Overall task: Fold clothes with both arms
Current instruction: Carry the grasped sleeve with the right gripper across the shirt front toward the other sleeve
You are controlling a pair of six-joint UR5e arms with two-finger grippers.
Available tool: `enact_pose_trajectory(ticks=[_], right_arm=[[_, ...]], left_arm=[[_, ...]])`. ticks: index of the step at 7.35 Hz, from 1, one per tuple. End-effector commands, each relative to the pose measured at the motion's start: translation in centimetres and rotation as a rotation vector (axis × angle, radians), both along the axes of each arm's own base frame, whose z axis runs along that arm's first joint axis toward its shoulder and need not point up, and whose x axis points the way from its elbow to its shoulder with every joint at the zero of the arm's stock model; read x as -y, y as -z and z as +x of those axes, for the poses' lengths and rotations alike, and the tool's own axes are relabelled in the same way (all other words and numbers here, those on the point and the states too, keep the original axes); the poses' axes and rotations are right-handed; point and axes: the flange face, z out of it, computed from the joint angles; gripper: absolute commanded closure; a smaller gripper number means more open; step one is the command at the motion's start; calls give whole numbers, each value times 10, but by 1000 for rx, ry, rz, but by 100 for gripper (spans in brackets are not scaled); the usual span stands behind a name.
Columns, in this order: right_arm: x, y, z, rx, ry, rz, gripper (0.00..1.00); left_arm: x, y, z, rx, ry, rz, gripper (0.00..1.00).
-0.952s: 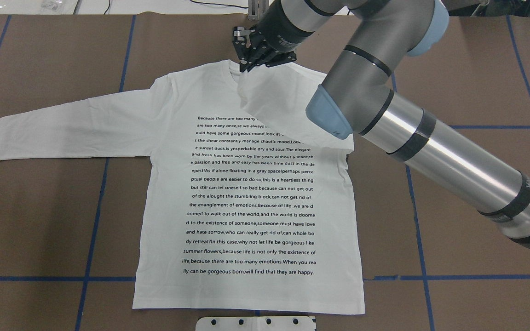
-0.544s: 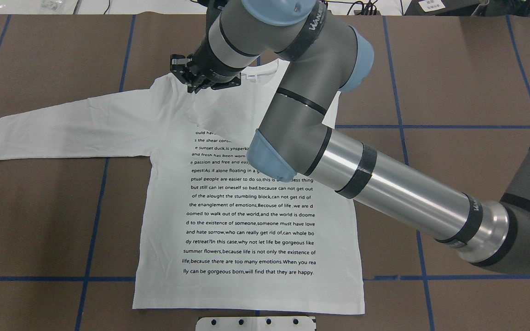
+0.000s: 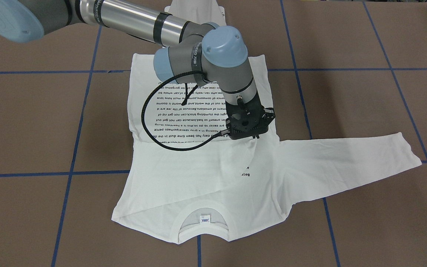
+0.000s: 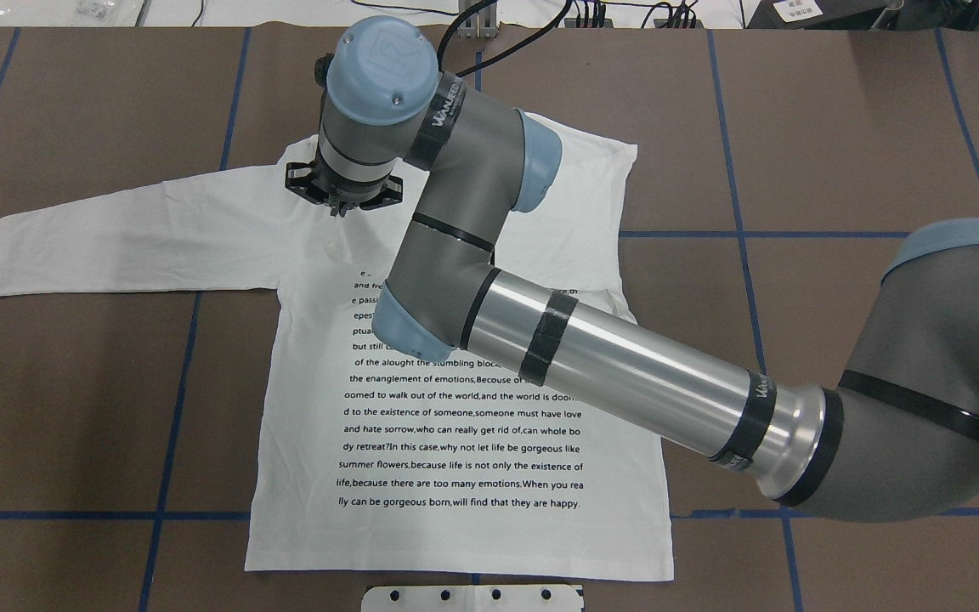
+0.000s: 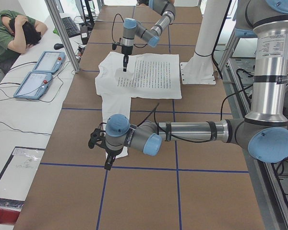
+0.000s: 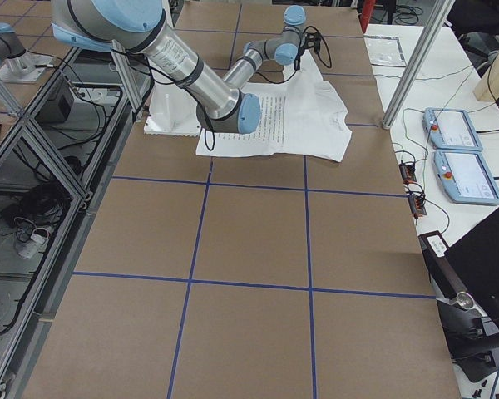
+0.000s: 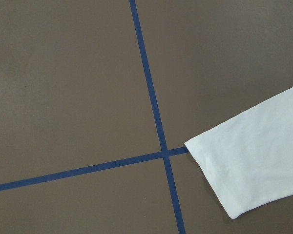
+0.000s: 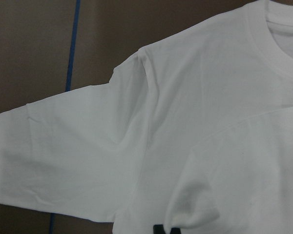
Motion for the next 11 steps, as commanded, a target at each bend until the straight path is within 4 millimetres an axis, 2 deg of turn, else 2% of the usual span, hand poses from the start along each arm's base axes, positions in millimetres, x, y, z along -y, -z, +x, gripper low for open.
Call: enact_pose_trajectory(ticks=[1,2,3,5,6,7,8,9,10,11], right_arm=[[-37,-11,-62,-21,-3,55,100],[-40,-4,-63,-12,-11,67,36],[-38,-2,-62,-2,-50,95,1],[-34,-1,-59,1,-61,98,0],[-23,-1,-50,3,-79,81,1],[-5,-15,-34,-16,-86,42,1],[7,-42,4,-71,-34,-42,0],[8,-64,57,-127,3,-122,0],[4,-82,92,-176,13,-153,0],[10,-90,118,-232,31,-147,0]], left_arm=[[0,-1,0,0,0,-2,0],[0,-1,0,0,0,-2,0],[1,0,0,1,1,1,0],[2,0,0,3,1,1,0],[2,-4,1,2,5,-13,0],[11,-7,17,-3,2,-44,0],[15,-13,50,-21,-2,-65,0],[10,-36,70,-61,45,-71,0],[2,-51,102,-109,81,-103,0],[-2,-50,133,-153,115,-150,0]])
